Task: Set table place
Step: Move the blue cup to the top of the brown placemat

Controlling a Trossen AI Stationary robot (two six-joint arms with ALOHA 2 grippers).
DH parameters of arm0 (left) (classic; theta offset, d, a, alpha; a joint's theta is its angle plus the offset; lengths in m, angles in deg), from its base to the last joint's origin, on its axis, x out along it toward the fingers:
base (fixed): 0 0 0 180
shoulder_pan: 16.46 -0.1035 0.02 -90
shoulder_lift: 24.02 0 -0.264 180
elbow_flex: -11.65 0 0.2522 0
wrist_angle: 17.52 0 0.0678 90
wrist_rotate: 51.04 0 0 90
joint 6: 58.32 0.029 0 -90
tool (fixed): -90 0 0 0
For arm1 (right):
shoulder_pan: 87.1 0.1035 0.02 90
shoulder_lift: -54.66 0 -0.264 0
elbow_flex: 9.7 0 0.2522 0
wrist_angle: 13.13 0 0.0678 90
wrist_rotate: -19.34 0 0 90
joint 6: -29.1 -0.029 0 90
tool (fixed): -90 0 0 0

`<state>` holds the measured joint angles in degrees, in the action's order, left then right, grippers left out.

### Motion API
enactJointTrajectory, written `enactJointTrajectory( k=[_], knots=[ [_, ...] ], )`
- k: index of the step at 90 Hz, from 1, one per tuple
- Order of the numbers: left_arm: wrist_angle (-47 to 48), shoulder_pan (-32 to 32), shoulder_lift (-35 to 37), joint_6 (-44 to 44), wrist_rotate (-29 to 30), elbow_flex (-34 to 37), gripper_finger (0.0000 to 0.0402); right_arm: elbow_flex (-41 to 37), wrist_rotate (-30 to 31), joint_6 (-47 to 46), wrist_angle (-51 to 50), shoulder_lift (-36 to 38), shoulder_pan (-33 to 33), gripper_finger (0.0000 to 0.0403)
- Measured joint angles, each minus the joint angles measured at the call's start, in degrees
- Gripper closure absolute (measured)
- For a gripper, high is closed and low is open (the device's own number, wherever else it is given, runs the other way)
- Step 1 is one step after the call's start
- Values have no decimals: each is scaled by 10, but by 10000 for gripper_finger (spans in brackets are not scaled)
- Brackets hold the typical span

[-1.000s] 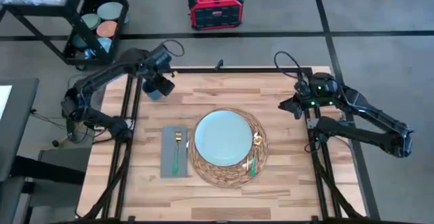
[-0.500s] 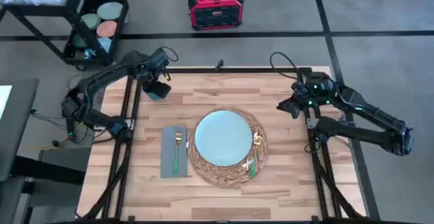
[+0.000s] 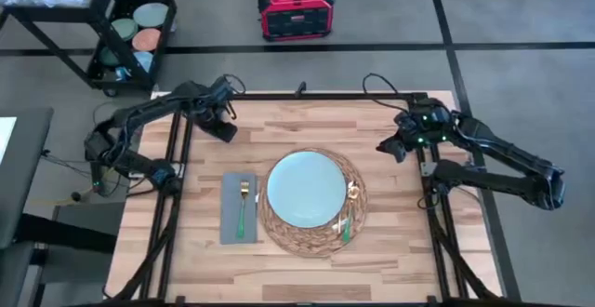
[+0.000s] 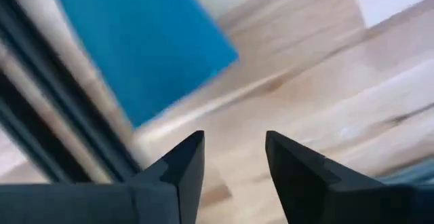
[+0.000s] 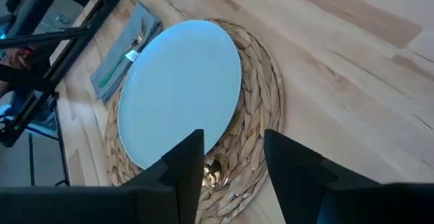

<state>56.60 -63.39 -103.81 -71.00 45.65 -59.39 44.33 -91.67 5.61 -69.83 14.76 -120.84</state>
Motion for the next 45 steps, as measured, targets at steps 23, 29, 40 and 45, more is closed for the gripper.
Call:
enactJointTrajectory(
  k=[23,29,40,45],
  knots=[
    [-69,-5,0,-50,19,1,375,0,0,-4,1,-1,0,273],
    [-71,-2,0,-68,15,1,388,0,-1,-4,0,-1,0,273],
    [-57,34,0,-16,-20,1,395,0,-1,-2,1,-2,-1,273],
    [-28,63,0,42,-12,1,395,0,-1,-1,1,-2,-1,273]
  ],
)
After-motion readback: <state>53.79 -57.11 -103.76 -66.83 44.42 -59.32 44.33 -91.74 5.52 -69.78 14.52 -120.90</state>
